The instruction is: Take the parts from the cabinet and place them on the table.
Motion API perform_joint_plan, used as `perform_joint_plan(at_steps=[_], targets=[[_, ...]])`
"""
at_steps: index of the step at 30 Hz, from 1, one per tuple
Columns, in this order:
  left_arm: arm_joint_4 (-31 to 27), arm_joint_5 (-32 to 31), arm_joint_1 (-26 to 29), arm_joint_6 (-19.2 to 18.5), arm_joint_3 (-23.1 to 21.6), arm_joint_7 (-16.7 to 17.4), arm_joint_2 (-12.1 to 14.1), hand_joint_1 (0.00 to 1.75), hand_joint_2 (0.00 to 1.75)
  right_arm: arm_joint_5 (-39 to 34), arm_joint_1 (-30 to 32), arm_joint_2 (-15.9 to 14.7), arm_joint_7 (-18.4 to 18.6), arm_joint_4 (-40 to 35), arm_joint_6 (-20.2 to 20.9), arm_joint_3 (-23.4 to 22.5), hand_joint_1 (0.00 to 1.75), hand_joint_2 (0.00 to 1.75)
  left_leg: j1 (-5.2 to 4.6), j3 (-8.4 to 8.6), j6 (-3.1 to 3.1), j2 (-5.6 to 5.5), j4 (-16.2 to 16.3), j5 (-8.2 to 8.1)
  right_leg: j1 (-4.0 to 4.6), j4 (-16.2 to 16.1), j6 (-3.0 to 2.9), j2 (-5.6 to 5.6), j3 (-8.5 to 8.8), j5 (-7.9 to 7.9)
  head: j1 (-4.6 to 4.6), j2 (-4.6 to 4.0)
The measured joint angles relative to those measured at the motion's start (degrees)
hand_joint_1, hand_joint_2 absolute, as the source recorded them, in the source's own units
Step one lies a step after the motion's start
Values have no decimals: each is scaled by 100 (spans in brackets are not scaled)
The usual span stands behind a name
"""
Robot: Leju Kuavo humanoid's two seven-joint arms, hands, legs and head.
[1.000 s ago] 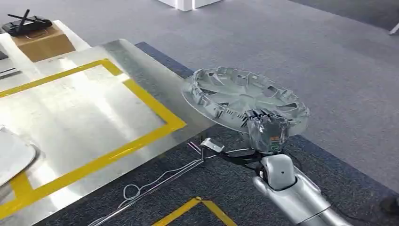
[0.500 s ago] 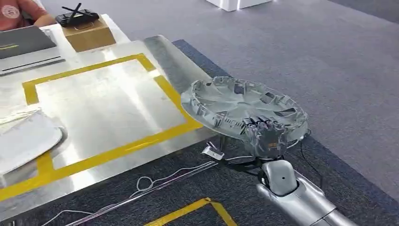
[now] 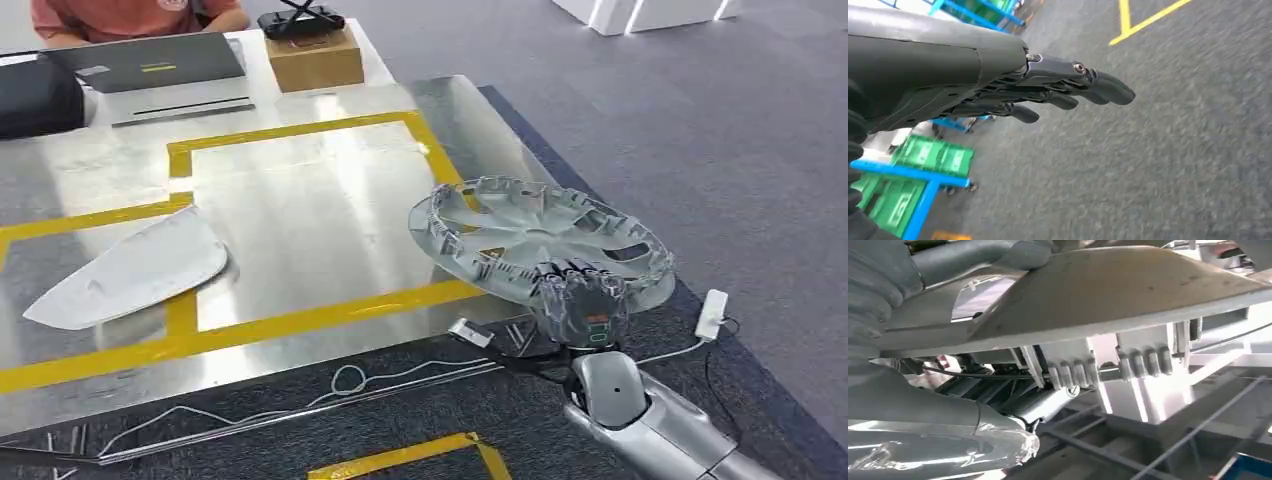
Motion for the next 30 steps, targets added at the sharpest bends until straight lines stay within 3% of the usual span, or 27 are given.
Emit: perform_joint_plan(at_steps=[1, 4, 5, 6, 7, 8, 9, 10, 11, 12, 13, 14, 15, 16, 20, 22, 23, 24, 25, 26, 27, 28, 30], targets=[[28, 0, -42, -28, 35, -17, 35, 0, 175, 2, -7, -24, 13, -11, 0, 28, 175, 175, -17, -48, -39, -74, 52, -1, -15, -157, -11, 118, 86, -52, 0, 0], [131, 80, -63, -96, 190, -9, 59, 0, 175, 4, -19, -52, 17, -22, 0, 96, 175, 175, 26, -113, -134, -247, 21, 65, 38, -125, -99, -46, 96, -51, -4, 0], [140, 178, -75, -92, 265, 24, 75, 0, 175, 7, -21, -52, 7, -24, 2, 114, 175, 175, 27, -128, -156, -271, 44, 35, -9, -162, -136, -120, 114, -34, -6, 0], [151, 291, -97, -72, 350, 70, 59, 0, 175, 7, -29, -59, 0, -24, 2, 122, 175, 175, -9, -154, -181, 34, 138, -43, 4, -165, -175, -183, 140, -34, -13, 0], [155, 408, -136, -35, 469, 101, 57, 0, 175, 4, -29, -59, 0, -33, 2, 129, 175, 175, -15, -285, -210, 274, 431, -223, 18, -165, -219, -250, 149, -47, -61, 0], [161, 462, -183, -24, 564, 109, 55, 0, 175, 7, -20, -61, -7, -42, 0, 133, 175, 175, -6, -530, -231, 414, 921, -468, 35, -165, -235, -336, 154, -58, -50, 0], [175, 505, -224, -11, 615, 125, 37, 0, 175, 4, -11, -65, -7, -39, 0, 135, 175, 175, 5, -786, -238, 474, 1431, -674, 48, -165, -248, -425, 154, -66, -50, 0], [181, 569, -248, 7, 667, 155, 9, 0, 175, 7, -6, -70, -18, -39, 2, 138, 175, 175, 13, -962, -239, 490, 1777, -766, 61, -164, -259, -503, 155, -76, -55, 0], [179, 636, -269, 22, 735, 190, -35, 0, 175, 7, 0, -70, -35, -39, 0, 144, 175, 175, 16, -1012, -235, 491, 1852, -726, 67, -164, -263, -574, 164, -83, -50, 0], [151, 728, -292, 20, 827, 236, -90, 0, 175, 7, 1, -70, -72, -39, 2, 160, 175, 175, 14, -925, -219, 493, 1684, -554, 75, -164, -268, -643, 181, -100, -55, 0], [65, 807, -312, 4, 930, 293, -173, 0, 175, 7, 1, -70, -107, -39, 2, 175, 175, 175, 9, -717, -190, 511, 1283, -298, 79, -164, -264, -715, 209, -118, -55, 0], [-43, 868, -326, -46, 1025, 321, -275, 0, 175, 7, 2, -70, -136, -39, 2, 188, 175, 175, -12, -428, -149, 606, 743, -31, 84, -164, -257, -780, 247, -141, -48, 0], [-150, 920, -340, -98, 1104, 354, -347, 0, 175, 5, 2, -70, -164, -42, 2, 194, 175, 175, -56, -178, -96, 883, 266, 120, 94, -165, -248, -838, 277, -167, -55, 0], [-239, 949, -365, -127, 1159, 367, -400, 0, 175, 6, 12, -70, -175, -42, 0, 197, 175, 175, -143, -112, -87, 1052, 145, 11, 141, -155, -203, -902, 279, -199, -57, 0], [-531, 984, -415, -179, 1364, 374, -618, 0, 175, 7, 18, -68, -225, -61, 2, 214, 175, 175, -134, -126, 18, 780, 26, 22, 154, -191, -98, -1193, 329, -253, -33, 0], [-660, 1016, -418, -216, 1430, 374, -697, 0, 175, 2, 21, -68, -262, -70, 0, 210, 175, 175, -70, -92, 62, 661, -18, 49, 104, 125, -52, -602, 168, -466, 2, 0], [-704, 1019, -432, -232, 1438, 374, -715, 0, 175, 2, 35, -68, -284, -70, 0, 210, 175, 175, -63, -97, 81, 588, -18, 51, 97, 545, -36, -455, -40, -672, 15, 0], [-737, 1023, -447, -243, 1452, 374, -743, 0, 175, 4, 49, -68, -315, -68, 2, 210, 175, 175, -63, -97, 93, 506, -17, 49, 88, 1096, -15, -400, -327, -899, 26, 0], [-765, 1023, -466, -262, 1467, 374, -771, 0, 175, 7, 70, -68, -345, -68, 0, 210, 175, 175, -63, -95, 98, 415, -16, 46, 88, 1530, -3, -381, -577, -1026, 29, 0], [-778, 1023, -467, -280, 1480, 374, -791, 0, 175, 4, 94, -68, -376, -63, 2, 210, 175, 175, -63, -86, 98, 325, -14, 46, 88, 1700, 2, -380, -708, -999, 28, 0], [-794, 1021, -465, -284, 1498, 372, -806, 0, 175, 2, 117, -68, -402, -63, 0, 210, 175, 175, -61, -73, 95, 241, -14, 44, 80, 1601, 5, -380, -709, -833, 26, 0], [-800, 1019, -462, -291, 1523, 372, -819, 0, 175, 2, 133, -68, -426, -63, 0, 210, 175, 175, -56, -59, 89, 150, -8, 40, 68, 1270, 7, -369, -595, -567, 26, 0], [-837, 1014, -462, -310, 1530, 356, -826, 0, 175, 0, 136, -68, -505, -63, 0, 194, 175, 175, -39, -20, 50, 16, 8, 14, 26, 198, 16, -225, -134, 36, 28, 0]])
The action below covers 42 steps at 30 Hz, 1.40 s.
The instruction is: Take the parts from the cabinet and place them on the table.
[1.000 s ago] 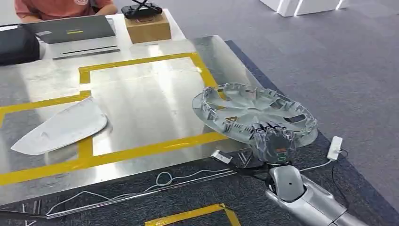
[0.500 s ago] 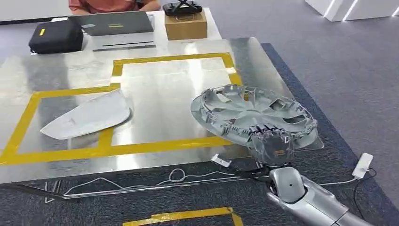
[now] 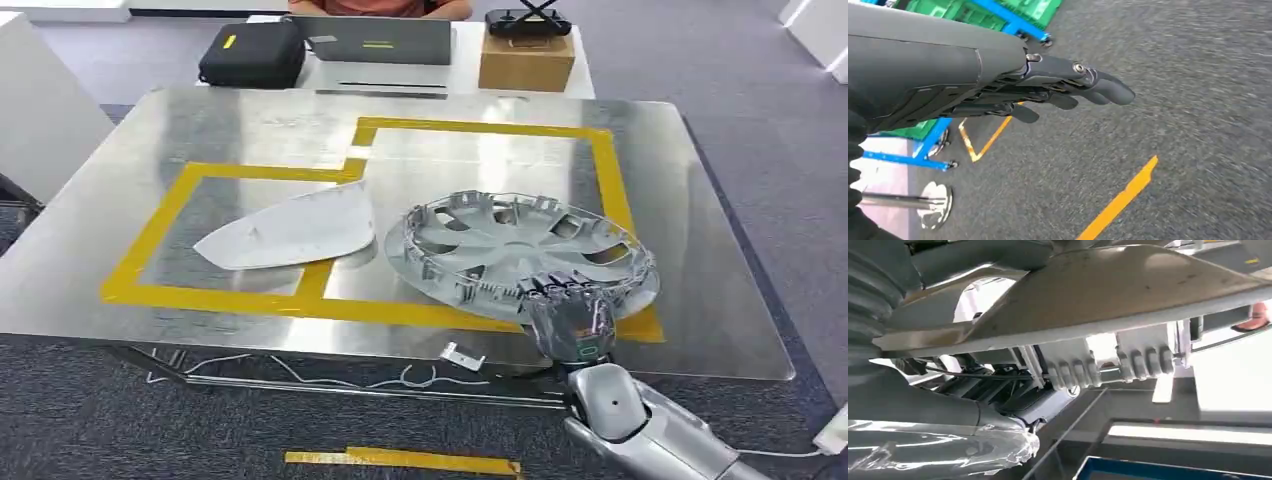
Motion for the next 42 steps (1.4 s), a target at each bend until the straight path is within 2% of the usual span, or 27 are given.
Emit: perform_joint_plan(at_steps=[1, 2, 4, 5, 6, 7, 8, 10, 11, 12, 13, 15, 16, 17, 18, 19, 20, 24, 27, 35, 42], targets=[[-24, -6, 11, -15, 9, -4, 4, 0, 175, 0, 13, 15, -111, 9, 2, -35, 175, 175, -32, -15, -39, -65, 22, -15, -13, -210, -3, 175, 93, -68, 2, 0], [-37, -18, 0, -26, 11, -9, 4, 0, 175, 7, 26, 42, -168, 9, 0, -66, 175, 175, -21, -54, -54, -103, 60, -14, -17, -331, -47, 183, 188, -89, -2, 0], [-66, -20, 34, -33, 31, -15, 0, 0, 175, 7, 54, 107, -247, 35, 2, -131, 175, 175, 10, -86, -132, -179, 14, 34, 22, -293, -119, 127, 166, -75, -4, 0], [-72, -24, 39, -33, 50, -15, 4, 0, 175, 11, 57, 137, -257, 39, 0, -135, 175, 175, 5, -89, -161, -218, 16, 33, 9, -313, -155, 90, 175, -56, -9, 0], [-83, -37, 41, -33, 55, -15, 7, 0, 175, 9, 60, 149, -262, 46, 2, -159, 175, 175, 3, -101, -182, -72, 68, -27, -19, -348, -199, 29, 203, -32, 0, 0], [-94, -46, 40, -31, 55, -15, 9, 0, 175, 13, 70, 162, -264, 50, 0, -188, 175, 175, -23, -164, -213, 204, 228, -157, -11, -356, -234, -7, 220, -40, -59, 0], [-105, -55, 31, -33, 50, -17, 7, 0, 175, 13, 76, 173, -264, 57, 0, -210, 175, 175, -18, -322, -240, 353, 571, -364, -2, -356, -260, -62, 226, -50, -70, 0], [-105, -70, 25, -59, 44, -17, 7, 0, 175, 11, 130, 205, -333, 79, 0, -260, 175, 175, 20, -780, -272, 457, 1522, -772, 18, -355, -288, -163, 238, -70, -59, 0], [-105, -72, 25, -72, 44, -15, 7, 0, 175, -7, 178, 256, -464, 94, 2, -313, 175, 175, 38, -905, -285, 459, 1775, -808, 20, -354, -292, -207, 243, -77, -63, 0], [-105, -77, 32, -94, 48, -15, 7, 0, 175, -40, 241, 335, -619, 109, 2, -405, 175, 175, 51, -885, -291, 460, 1737, -713, 23, -354, -290, -238, 251, -84, -59, 0], [-105, -79, 37, -96, 52, -15, 7, 0, 175, -77, 296, 427, -800, 122, 2, -512, 175, 175, 62, -759, -291, 460, 1478, -505, 23, -353, -286, -255, 258, -95, -68, 0], [-118, -76, 39, -87, 55, -13, 9, 0, 175, -204, 352, 634, -1179, 177, 2, -737, 175, 175, 63, -267, -255, 473, 551, -12, 24, -353, -268, -265, 297, -114, -68, 0], [-127, -68, 42, -63, 55, 0, 11, 0, 175, -317, 386, 765, -1452, 241, 2, -921, 175, 175, 46, -63, -216, 528, 159, 21, 29, -354, -250, -268, 300, -126, -63, 0], [-131, -44, 33, -46, 39, 15, 7, 0, 175, -460, 424, 883, -1671, 295, 0, -1096, 175, 175, 24, 10, -201, 527, 15, -46, 66, -335, -216, -266, 281, -145, -61, 0], [-135, 0, 32, -24, 35, 20, 7, 0, 175, -580, 471, 975, -1825, 326, 2, -1246, 175, 175, 27, -4, -210, 526, 10, -41, 64, -335, -203, -278, 266, -141, -57, 0], [-140, 20, 38, -2, 35, 24, 0, 0, 175, -651, 518, 1047, -1936, 356, 0, -1400, 175, 175, 33, -5, -275, 518, -13, -34, 73, -330, -282, -275, 268, -165, -46, 0], [-144, 20, 43, 4, 37, 37, -2, 0, 175, -678, 544, 1114, -1962, 376, 0, -1503, 175, 175, 21, -2, -266, 511, -14, -29, 59, -334, -285, -288, 278, -161, -57, 0], [-149, 81, 46, 37, 35, 46, -7, 0, 175, -741, 601, 1300, -2070, 448, 2, -1791, 175, 175, 11, -2, -217, 510, -13, -41, 50, -402, -236, -289, 310, -131, -50, 0], [-149, 221, 49, 83, 15, 103, -7, 0, 175, -761, 702, 1438, -2295, 450, 0, -2035, 175, 175, 10, -1, -197, 511, -13, -46, 49, -433, -190, -289, 324, -111, -50, 0], [-149, 477, 122, 147, -127, 225, -7, 0, 175, -750, 858, 1722, -2583, 435, 0, -2566, 175, 175, 8, 1, -175, 511, -7, -41, 47, -439, -162, -289, 325, -102, -52, 0], [-149, 535, 167, 173, -221, 227, -9, 0, 175, -756, 900, 1827, -2633, 420, 0, -2756, 175, 175, 13, 5, -172, 511, -8, -36, 52, -435, -162, -289, 325, -102, -52, 0]])
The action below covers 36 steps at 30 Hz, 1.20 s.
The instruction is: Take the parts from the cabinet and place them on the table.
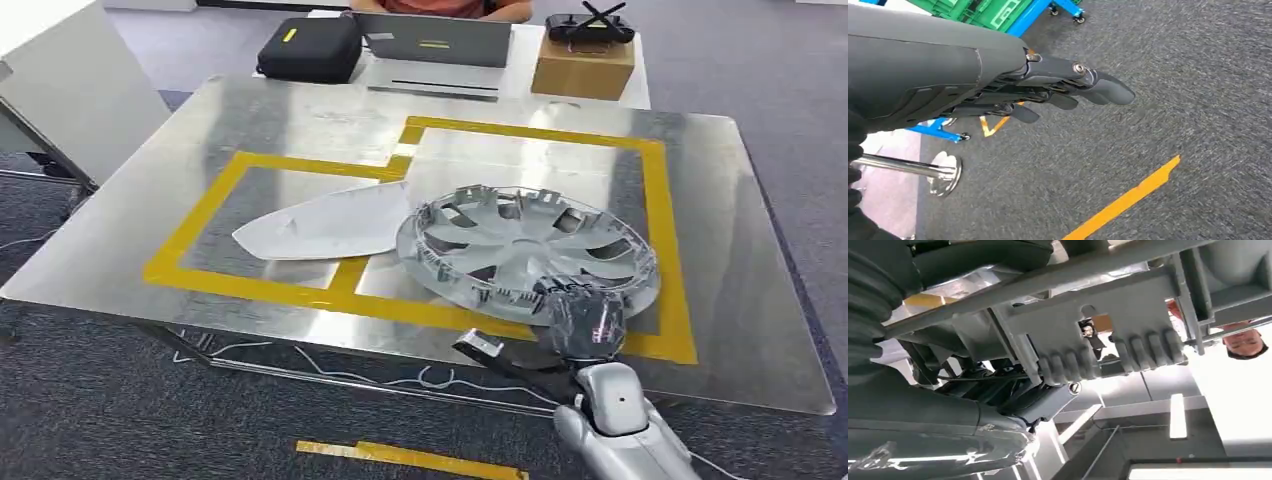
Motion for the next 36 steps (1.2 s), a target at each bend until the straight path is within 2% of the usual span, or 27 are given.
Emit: perform_joint_plan(at_steps=[2, 12, 17, 22, 24, 25, 26, 27, 28, 29, 30, 31, 32, 33, 34, 35, 36], targets=[[0, 13, 12, 11, -31, 7, 0, 0, 175, -18, 3, 11, -35, 0, 0, -28, 175, 175, 2, 0, -1, 0, 0, 1, 0, 2, 0, 0, 0, 0, -2, 0], [0, 553, 146, 265, -394, 205, 7, 0, 175, -267, 26, 319, -675, -63, 0, -352, 175, 175, 2, 0, -1, 1, 0, 1, 0, 2, 0, 1, 0, 0, 0, 0], [0, 625, 201, 297, -548, 240, 35, 0, 175, -319, 26, 430, -837, -63, 0, -463, 175, 175, -23, -1, 24, 0, 12, -14, -21, -7, 30, 2, 2, 9, -2, 0], [-26, 743, 293, 356, -715, 306, 52, 0, 175, -332, 20, 562, -1005, -63, 0, -586, 175, 175, -60, -4, 96, 0, 29, -32, -57, -37, 100, -1, 18, 18, -4, 0], [-52, 793, 333, 365, -800, 319, 48, 0, 175, -330, 17, 603, -1053, -79, 0, -631, 175, 175, 5, 75, 172, 8, -112, 36, -55, -14, 153, 31, -10, -35, 6, 0], [-61, 807, 341, 369, -828, 321, 48, 0, 175, -330, 4, 605, -1067, -79, 0, -656, 175, 175, 6, 95, 192, 7, -127, 34, -46, 190, 150, 80, -86, -178, 4, 0], [-66, 813, 341, 372, -859, 323, 48, 0, 175, -332, -1, 608, -1071, -79, 0, -671, 175, 175, 6, 95, 201, 4, -126, 32, -46, 584, 150, 105, -272, -392, 20, 0], [-66, 833, 342, 372, -896, 341, 48, 0, 175, -321, 13, 608, -1082, -76, 0, -695, 175, 175, 0, 95, 212, 0, -126, 24, -51, 1125, 157, 119, -547, -623, 26, 0], [-68, 842, 352, 380, -920, 356, 50, 0, 175, -275, 26, 608, -1086, -77, 0, -724, 175, 175, -4, 91, 216, -1, -126, 21, -50, 1559, 162, 128, -782, -783, 28, 0], [-70, 859, 372, 382, -957, 391, 52, 0, 175, -225, 38, 608, -1086, -74, 0, -743, 175, 175, -7, 93, 215, -8, -124, 20, -52, 1797, 166, 128, -926, -809, 28, 0], [-70, 881, 384, 385, -986, 413, 52, 0, 175, -193, 47, 608, -1086, -74, 0, -758, 175, 175, -7, 100, 208, -17, -124, 15, -54, 1732, 164, 127, -919, -688, 24, 0], [-72, 909, 399, 391, -1012, 415, 52, 0, 175, -173, 47, 608, -1084, -74, 0, -767, 175, 175, -5, 111, 193, -29, -121, 7, -56, 1402, 159, 127, -779, -445, 31, 0], [-77, 922, 411, 396, -1047, 426, 55, 0, 175, -155, 45, 608, -1073, -77, 0, -774, 175, 175, -1, 132, 178, -44, -118, -3, -62, 859, 146, 127, -509, -149, 26, 0], [-79, 927, 415, 396, -1071, 430, 55, 0, 175, -149, 41, 608, -1058, -77, 0, -780, 175, 175, 1, 153, 155, -58, -112, -17, -67, 340, 134, 128, -241, 81, 28, 0], [-83, 938, 421, 396, -1086, 442, 63, 0, 175, -138, 27, 608, -1049, -74, 0, -787, 175, 175, -18, 152, 114, -62, -99, -30, -53, 49, 122, 141, -72, 10, 24, 0], [-92, 946, 422, 396, -1104, 444, 68, 0, 175, -129, 23, 627, -1045, -79, 0, -791, 175, 175, -33, 129, 78, -71, -57, -39, -50, 0, 70, 155, -37, 56, 20, 0], [-98, 957, 443, 402, -1117, 446, 77, 0, 175, -122, 28, 629, -1043, -76, 0, -793, 175, 175, -36, 122, 110, -70, -44, -58, -56, -13, 82, 150, -43, 82, 15, 0]])
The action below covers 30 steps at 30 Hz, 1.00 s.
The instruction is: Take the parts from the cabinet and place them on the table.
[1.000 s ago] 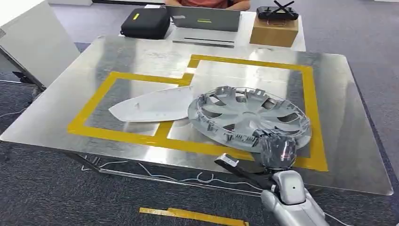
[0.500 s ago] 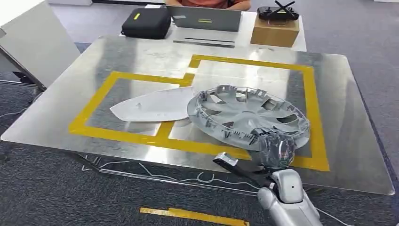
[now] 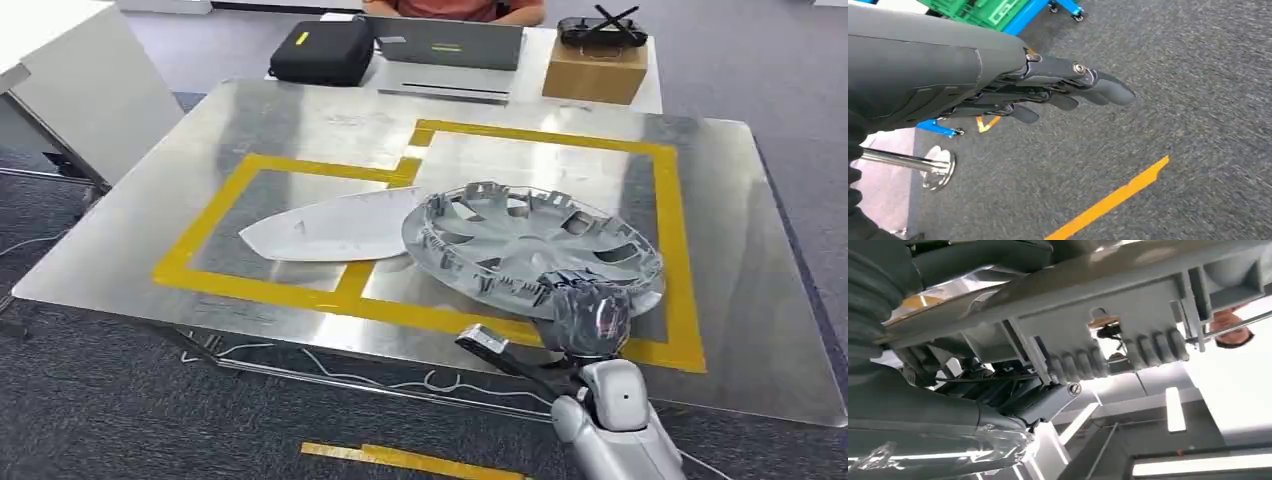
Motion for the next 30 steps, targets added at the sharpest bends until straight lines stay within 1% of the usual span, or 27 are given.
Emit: perform_joint_plan(at_steps=[1, 3, 5, 6, 7, 8, 9, 10, 12, 17, 21, 27, 30], targets=[[-13, 4, 22, 0, -20, 0, 4, 0, 175, 2, 8, 11, 2, 0, 0, -2, 175, 175, 1, -1, 84, 0, -4, 34, 8, 3, 0, 5, 0, -1, 0, 0], [-15, 17, 35, 7, -50, 13, 4, 0, 175, 2, 7, 22, 17, 0, 0, -9, 175, 175, 6, 10, 80, 0, -23, 37, 21, 4, -4, 7, -1, -1, -2, 0], [-20, 30, 37, 9, -70, 15, 7, 0, 175, 4, 2, 24, 17, 0, 0, -13, 175, 175, 21, 15, 77, 0, -35, 44, 43, 9, -36, 6, 1, -15, 2, 0], [-26, 48, 41, 13, -72, 15, 7, 0, 175, 4, 3, 24, 17, 0, 0, -13, 175, 175, 28, 15, 74, 0, -37, 44, 51, 13, -42, 6, 0, -17, 0, 0], [-26, 81, 49, 24, -81, 22, 7, 0, 175, -7, 2, 24, 17, 0, 0, -13, 175, 175, 35, 15, 48, 0, -41, 50, 58, 15, -64, 6, -1, -21, 2, 0], [-28, 109, 58, 39, -100, 24, 7, 0, 175, -26, 2, 24, 17, 0, 0, -13, 175, 175, 42, 17, -10, 0, -48, 48, 64, 18, -69, 6, -3, -21, 0, 0], [-31, 140, 66, 57, -114, 31, 7, 0, 175, -46, 2, 24, 17, 0, 0, -15, 175, 175, 54, 19, -81, 0, -55, 44, 72, 20, -80, 6, -5, -28, 0, 0], [-33, 188, 70, 78, -127, 33, 7, 0, 175, -72, 2, 24, 17, 0, 0, -20, 175, 175, 62, 18, -114, 0, -56, 43, 78, 20, -90, 6, -5, -30, 4, 0], [-37, 227, 90, 111, -168, 39, 7, 0, 175, -83, 1, 24, 17, 0, 0, -26, 175, 175, 66, 18, -125, 1, -56, 39, 82, 21, -91, 6, -3, -31, 4, 0], [-44, 273, 104, 138, -221, 44, 7, 0, 175, -83, 1, 24, 15, 0, 0, -52, 175, 175, 61, 16, -129, 1, -56, 37, 77, 18, -92, 5, 3, -29, 7, 0], [-46, 328, 113, 203, -251, 42, 7, 0, 175, -81, 1, 24, 13, 0, 0, -66, 175, 175, 44, 16, -127, 1, -55, 36, 55, 16, -88, 4, 4, -26, 7, 0], [-46, 649, 124, 499, -343, -59, 13, 0, 175, -79, 3, 26, 44, 0, 0, -101, 175, 175, 31, 16, -125, 1, -54, 35, 43, 14, -87, 3, 4, -25, 4, 0], [-46, 923, 123, 713, -389, -177, 15, 0, 175, -85, 10, 28, 70, -2, 0, -114, 175, 175, 30, 16, -125, 1, -53, 35, 42, 14, -87, 3, 3, -25, 4, 0]])
